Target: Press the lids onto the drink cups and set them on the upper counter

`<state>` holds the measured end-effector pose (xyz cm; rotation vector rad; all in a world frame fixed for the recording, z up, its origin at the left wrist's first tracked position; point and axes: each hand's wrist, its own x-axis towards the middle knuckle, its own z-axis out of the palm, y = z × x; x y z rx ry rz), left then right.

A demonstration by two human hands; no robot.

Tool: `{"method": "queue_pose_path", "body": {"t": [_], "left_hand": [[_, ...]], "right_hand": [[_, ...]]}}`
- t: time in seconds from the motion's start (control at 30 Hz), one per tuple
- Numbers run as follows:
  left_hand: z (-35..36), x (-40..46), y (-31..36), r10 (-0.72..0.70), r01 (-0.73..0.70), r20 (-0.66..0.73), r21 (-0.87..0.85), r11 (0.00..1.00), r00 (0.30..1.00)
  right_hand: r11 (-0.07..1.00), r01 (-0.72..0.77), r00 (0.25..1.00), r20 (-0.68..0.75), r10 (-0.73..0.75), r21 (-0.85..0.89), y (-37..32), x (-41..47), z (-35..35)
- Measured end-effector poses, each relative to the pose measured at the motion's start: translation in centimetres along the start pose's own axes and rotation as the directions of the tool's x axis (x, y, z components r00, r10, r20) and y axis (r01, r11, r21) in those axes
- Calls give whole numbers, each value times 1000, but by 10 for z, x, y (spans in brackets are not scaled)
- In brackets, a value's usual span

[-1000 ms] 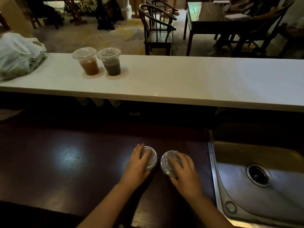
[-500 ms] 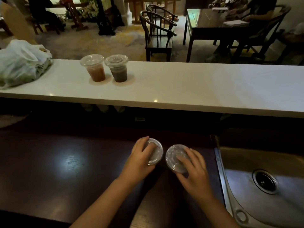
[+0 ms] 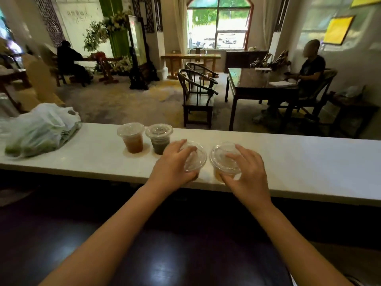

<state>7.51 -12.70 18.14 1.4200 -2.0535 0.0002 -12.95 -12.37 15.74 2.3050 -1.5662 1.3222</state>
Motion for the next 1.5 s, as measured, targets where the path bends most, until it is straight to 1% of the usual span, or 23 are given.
{"method": "queue_pose_path", "body": {"t": [0.07,0.17,0.27,0.37,0.57,0.7,0.8,0.87,0.9,1.0,1.23,1.3,1.37,1.47,1.5], "left_hand": [[-1,17,-6,-19,19,-8,-17,1000,1000],[3,38,-18,-61,61,0,-7,998,998],[15,55,-31,-107,105,41,41,994,993],[30,69,-41,-144,141,78,44,989,986],[53,92,-44,-141,139,113,21,990,984],[61,92,-45,-61,60,23,11,998,998],[63,84,-45,14,-10,-56,69,998,998],[63,82,-45,35,-24,-108,100,995,993],[62,81,-45,32,-20,-110,108,994,993],[63,81,-49,0,7,-68,103,995,998],[63,81,-55,-4,10,-47,148,989,999],[62,80,-55,-17,22,-35,156,987,999],[62,80,-56,-41,36,24,173,984,999],[56,81,-55,-74,51,97,224,973,993],[49,81,-50,-72,43,116,234,971,991]], "right_hand": [[1000,12,1000,12,-12,-9,1,19,11],[1000,-19,1000,24,19,-11,7,43,30],[998,-54,997,44,56,-46,15,59,46],[993,-97,994,49,100,-65,25,72,55],[976,-201,976,67,207,-88,45,82,63],[969,-239,967,77,243,-63,50,80,64],[971,-233,967,95,238,-61,51,81,65],[971,-232,965,108,238,-64,50,83,66],[970,-234,964,112,240,-66,49,84,65],[968,-249,959,130,253,-45,48,87,66],[962,-267,942,192,275,-62,52,91,68],[961,-259,939,211,273,-93,52,90,66],[961,-250,927,255,273,-119,51,91,64],[959,-214,922,285,261,-183,47,91,58],[953,-196,922,287,259,-230,42,92,53]]}}
